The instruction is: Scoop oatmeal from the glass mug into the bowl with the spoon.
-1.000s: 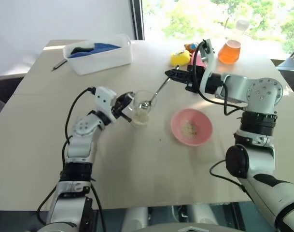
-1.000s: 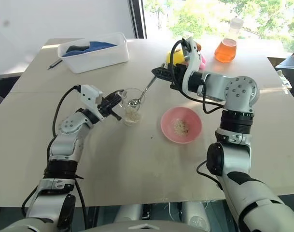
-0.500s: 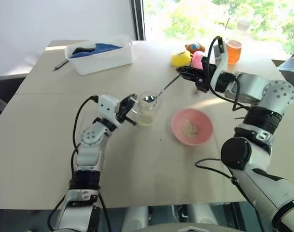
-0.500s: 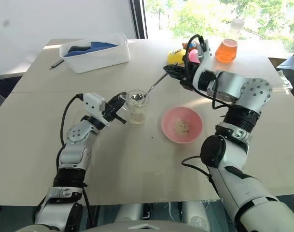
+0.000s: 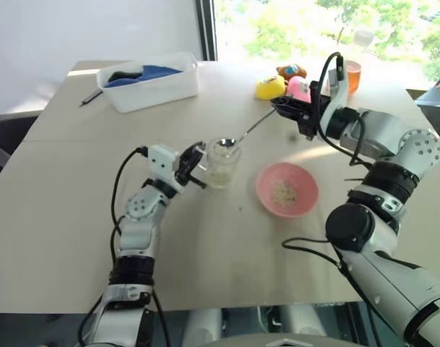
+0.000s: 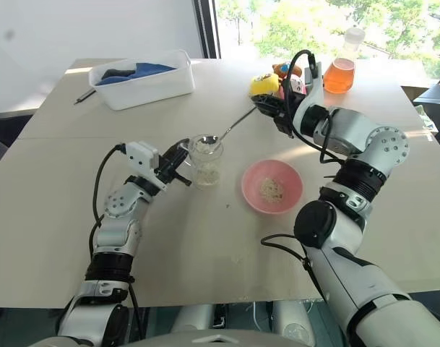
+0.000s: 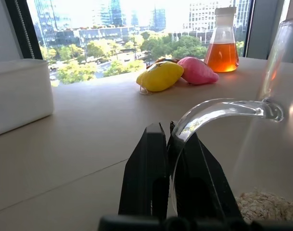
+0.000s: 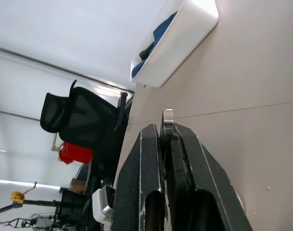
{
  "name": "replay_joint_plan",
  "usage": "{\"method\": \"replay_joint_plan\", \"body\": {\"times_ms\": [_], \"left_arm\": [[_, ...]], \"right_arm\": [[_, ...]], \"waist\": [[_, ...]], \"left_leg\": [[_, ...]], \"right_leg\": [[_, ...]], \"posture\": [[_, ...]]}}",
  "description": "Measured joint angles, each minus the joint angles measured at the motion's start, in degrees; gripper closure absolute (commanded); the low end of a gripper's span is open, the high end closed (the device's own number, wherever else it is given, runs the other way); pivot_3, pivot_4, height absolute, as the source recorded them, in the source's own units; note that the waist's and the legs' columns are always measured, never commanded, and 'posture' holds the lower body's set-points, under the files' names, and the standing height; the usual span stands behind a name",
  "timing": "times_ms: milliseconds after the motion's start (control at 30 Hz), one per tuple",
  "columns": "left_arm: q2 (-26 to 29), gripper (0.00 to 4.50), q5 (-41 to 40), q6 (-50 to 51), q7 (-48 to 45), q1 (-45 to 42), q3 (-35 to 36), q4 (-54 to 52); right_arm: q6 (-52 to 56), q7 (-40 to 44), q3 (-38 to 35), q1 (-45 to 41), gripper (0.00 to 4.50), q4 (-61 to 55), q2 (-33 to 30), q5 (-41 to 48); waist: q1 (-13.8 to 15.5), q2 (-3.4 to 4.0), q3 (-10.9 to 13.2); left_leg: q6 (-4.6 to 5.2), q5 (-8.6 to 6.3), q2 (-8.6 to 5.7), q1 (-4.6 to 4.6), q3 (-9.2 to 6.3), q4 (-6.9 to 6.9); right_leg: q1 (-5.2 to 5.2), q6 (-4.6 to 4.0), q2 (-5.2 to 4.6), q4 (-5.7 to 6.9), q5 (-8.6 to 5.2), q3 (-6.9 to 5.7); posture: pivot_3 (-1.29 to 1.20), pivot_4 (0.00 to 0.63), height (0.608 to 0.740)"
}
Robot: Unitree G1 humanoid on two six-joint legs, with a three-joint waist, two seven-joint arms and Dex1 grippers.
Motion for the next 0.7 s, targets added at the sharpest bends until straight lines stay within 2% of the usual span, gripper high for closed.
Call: {"method": "replay_joint_plan", "body": {"times_ms": [367,500,700], "left_arm": [[-0.8,4.45,-1.0,0.0,-0.5,-0.8,0.0,1.6],[-1.0,4.45,-1.1,0.0,-0.6,-1.1,0.0,2.2],[-1.2,4.45,-1.7,-0.1,-0.7,-1.4,-0.1,2.8]], "right_arm": [[-1.6,-9.7,-0.4,2.3,4.50,-0.1,-1.8,13.0],[-6.6,-15.5,4.3,5.6,4.50,-0.1,-5.2,23.8],[-18.0,-23.3,16.1,13.3,4.50,-2.9,-12.5,42.0]], "waist": [[0.0,0.02,0.0],[-0.1,0.02,0.0],[-0.2,0.02,0.0]], "left_leg": [[0.01,0.00,0.01,-0.03,-0.01,-0.02],[0.03,-0.01,0.01,-0.03,0.00,-0.04],[0.22,-0.10,0.03,-0.04,0.02,-0.05]], "right_leg": [[0.00,0.00,0.01,-0.06,0.00,0.00],[0.00,0.01,0.02,-0.09,0.00,0.02],[0.00,0.04,0.03,-0.14,0.01,0.09]], "posture": [[0.00,0.150,0.740],[0.00,0.150,0.740],[0.00,0.150,0.740]]}}
